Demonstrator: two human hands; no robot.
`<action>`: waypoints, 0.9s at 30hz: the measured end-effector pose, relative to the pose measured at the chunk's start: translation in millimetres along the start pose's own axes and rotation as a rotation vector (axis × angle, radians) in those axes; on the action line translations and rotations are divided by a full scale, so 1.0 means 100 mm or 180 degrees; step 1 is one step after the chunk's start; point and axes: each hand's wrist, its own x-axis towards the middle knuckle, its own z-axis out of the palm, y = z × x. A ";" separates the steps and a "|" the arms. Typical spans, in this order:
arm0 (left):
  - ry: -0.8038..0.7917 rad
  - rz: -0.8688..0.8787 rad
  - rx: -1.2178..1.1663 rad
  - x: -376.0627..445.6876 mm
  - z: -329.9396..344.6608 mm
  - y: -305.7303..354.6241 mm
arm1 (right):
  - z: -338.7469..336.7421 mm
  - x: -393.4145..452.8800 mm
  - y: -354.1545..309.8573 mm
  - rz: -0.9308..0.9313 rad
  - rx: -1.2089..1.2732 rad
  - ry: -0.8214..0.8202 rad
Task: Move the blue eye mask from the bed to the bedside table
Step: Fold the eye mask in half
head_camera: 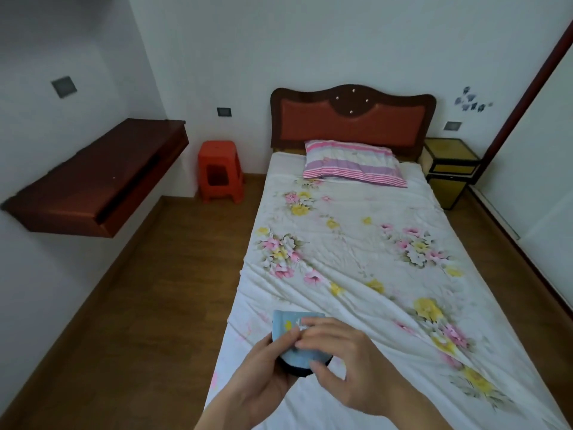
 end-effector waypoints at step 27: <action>0.0814 0.0594 0.0870 -0.08 0.43 -0.51 | -0.01 -0.71 0.08 0.3009 0.3152 0.1221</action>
